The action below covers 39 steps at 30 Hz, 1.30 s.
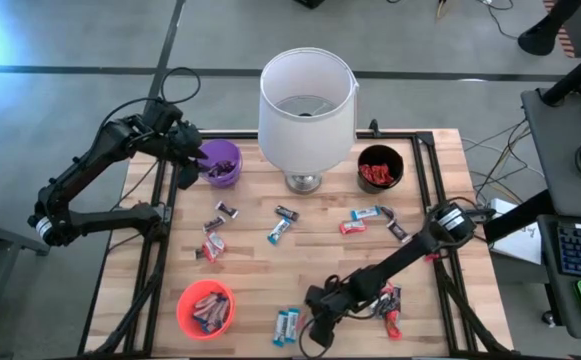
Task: Organize candy in baskets
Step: Put the orange chocolate bar into the black bucket
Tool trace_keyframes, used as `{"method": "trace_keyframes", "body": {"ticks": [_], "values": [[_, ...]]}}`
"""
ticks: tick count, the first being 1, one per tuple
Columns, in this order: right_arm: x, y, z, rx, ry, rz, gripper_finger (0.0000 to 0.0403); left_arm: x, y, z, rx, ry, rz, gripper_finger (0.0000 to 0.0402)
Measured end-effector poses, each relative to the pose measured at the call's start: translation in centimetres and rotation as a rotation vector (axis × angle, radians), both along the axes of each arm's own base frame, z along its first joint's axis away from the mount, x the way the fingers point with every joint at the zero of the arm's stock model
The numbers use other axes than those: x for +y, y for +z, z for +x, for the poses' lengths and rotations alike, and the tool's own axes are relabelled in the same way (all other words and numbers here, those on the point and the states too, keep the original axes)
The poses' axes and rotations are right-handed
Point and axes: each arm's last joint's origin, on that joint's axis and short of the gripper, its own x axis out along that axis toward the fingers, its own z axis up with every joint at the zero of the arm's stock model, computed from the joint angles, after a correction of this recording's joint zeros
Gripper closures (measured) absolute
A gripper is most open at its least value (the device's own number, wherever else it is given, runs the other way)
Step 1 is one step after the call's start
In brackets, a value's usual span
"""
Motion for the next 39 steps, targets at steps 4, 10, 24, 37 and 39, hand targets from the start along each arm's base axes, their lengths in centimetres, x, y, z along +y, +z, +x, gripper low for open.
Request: {"method": "trace_keyframes", "body": {"ticks": [4, 10, 24, 37, 39], "values": [[-0.9, 2.6, -1.1, 0.019, -0.057, -0.063, 0.0390, 0.0, 0.0, 0.0, 0.000, 0.000, 0.000, 0.0230], [-3.3, 6.6, -3.6, 0.071, -0.153, -0.216, 0.0391, 0.0, 0.0, 0.0, 0.000, 0.000, 0.000, 0.0230], [-13.8, 14.3, -9.2, 0.234, -0.542, -0.494, 0.0391, 0.2, -0.2, 0.2, 0.007, -0.001, -0.007, 0.0230], [-24.3, 18.3, -13.8, 0.266, -0.695, -0.562, 0.0391, 0.8, -0.6, 0.7, 0.029, 0.000, -0.030, 0.0230], [-25.7, 18.6, -14.6, 0.265, -0.716, -0.571, 0.0391, 0.8, -0.6, 0.7, 0.029, 0.000, -0.030, 0.0230]]}}
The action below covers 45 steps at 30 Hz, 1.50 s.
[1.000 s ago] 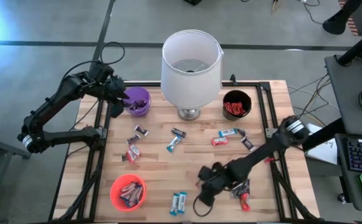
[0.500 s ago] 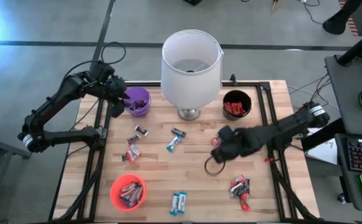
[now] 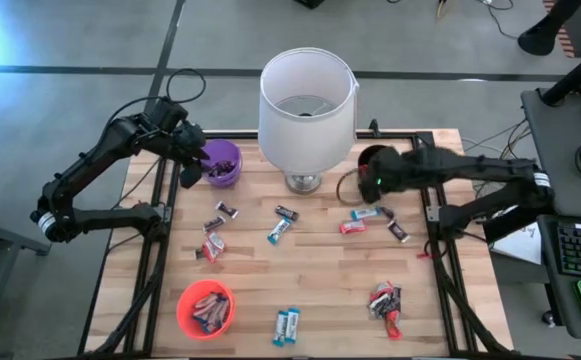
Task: Organize candy in baskets
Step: Put the orange chocolate bar into the black bucket
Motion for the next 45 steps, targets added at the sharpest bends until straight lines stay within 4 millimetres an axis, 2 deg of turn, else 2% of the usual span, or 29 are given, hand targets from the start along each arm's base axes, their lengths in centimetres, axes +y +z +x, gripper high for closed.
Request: {"method": "trace_keyframes", "body": {"ticks": [9, 21, 36, 45], "values": [[-4.6, 0.4, -2.2, 0.040, -0.032, -0.010, 0.0391, 0.0, 0.0, 0.0, 0.002, 0.000, -0.002, 0.0230], [-7.6, -1.0, -2.3, 0.139, 0.020, 0.034, 0.0390, 0.0, 0.4, 0.0, -0.010, 0.018, -0.003, 0.0230], [-9.4, -2.6, -1.0, 0.166, 0.090, 0.090, 0.0390, -0.3, 3.6, -0.2, -0.087, 0.018, 0.078, 0.0230], [-9.4, -2.6, -1.1, 0.170, 0.093, 0.091, 0.0390, -0.5, 4.0, -0.4, -0.080, 0.017, 0.071, 0.0230]]}}
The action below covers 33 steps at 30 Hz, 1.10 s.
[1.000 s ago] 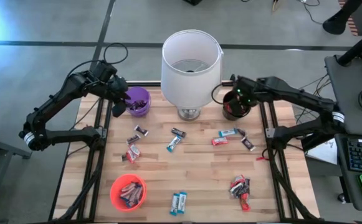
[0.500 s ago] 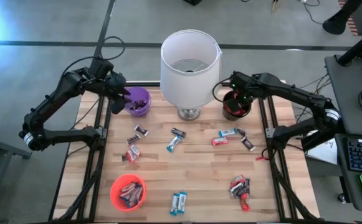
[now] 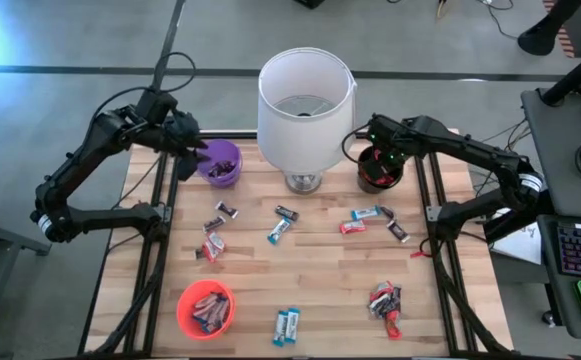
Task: Organize candy in baskets
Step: Put the orange chocolate bar into the black bucket
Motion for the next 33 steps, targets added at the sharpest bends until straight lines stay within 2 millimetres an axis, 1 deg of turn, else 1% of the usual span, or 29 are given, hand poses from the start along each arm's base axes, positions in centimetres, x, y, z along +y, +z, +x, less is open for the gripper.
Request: {"method": "trace_keyframes", "body": {"ticks": [10, 13, 16, 21, 23, 27, 33], "values": [[0.04, -0.05, -0.11, 0.030, 0.050, -0.003, 0.0390, -0.16, -0.28, -0.16, 0.028, -0.005, -0.024, 0.0230], [-0.12, -0.01, -0.24, 0.068, 0.021, -0.064, 0.0390, -0.18, -0.30, -0.17, 0.029, -0.005, -0.027, 0.0230], [-0.14, -0.01, -0.26, 0.060, -0.016, -0.067, 0.0390, -0.18, -0.31, -0.18, 0.030, -0.004, -0.028, 0.0230], [-0.12, -0.03, -0.29, 0.065, -0.011, -0.065, 0.0390, -0.18, -0.32, -0.18, 0.030, -0.003, -0.029, 0.0230], [-0.09, -0.04, -0.27, 0.055, -0.007, -0.049, 0.0390, -0.18, -0.32, -0.17, 0.030, -0.003, -0.029, 0.0230], [0.01, -0.14, -0.23, 0.006, 0.050, 0.048, 0.0390, -0.18, -0.33, -0.17, 0.030, -0.003, -0.030, 0.0230], [0.11, -0.20, -0.47, 0.027, 0.089, 0.078, 0.0390, -0.18, -0.33, -0.17, 0.030, -0.002, -0.030, 0.0230]]}}
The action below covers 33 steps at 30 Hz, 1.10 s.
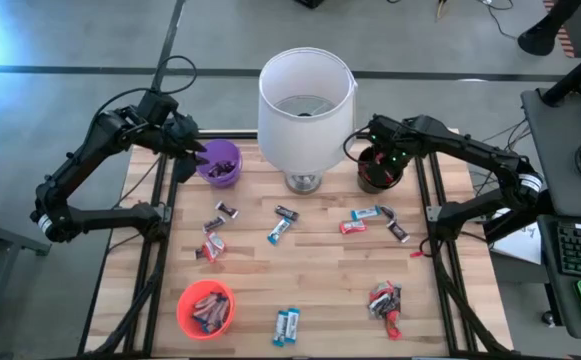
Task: Organize candy in baskets
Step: Put the orange chocolate bar into the black bucket
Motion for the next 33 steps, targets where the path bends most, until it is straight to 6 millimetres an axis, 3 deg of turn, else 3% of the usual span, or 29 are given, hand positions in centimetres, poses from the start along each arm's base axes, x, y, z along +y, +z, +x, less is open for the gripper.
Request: {"method": "trace_keyframes", "body": {"ticks": [8, 33], "values": [[-0.30, 0.09, -0.19, 0.050, -0.027, -0.091, 0.0390, 0.00, 0.00, 0.00, -0.002, 0.008, -0.007, 0.0230], [-0.56, 0.19, 0.24, -0.015, -0.099, -0.114, 0.0390, 0.02, 0.02, 0.02, -0.002, 0.001, 0.003, 0.0230]]}}
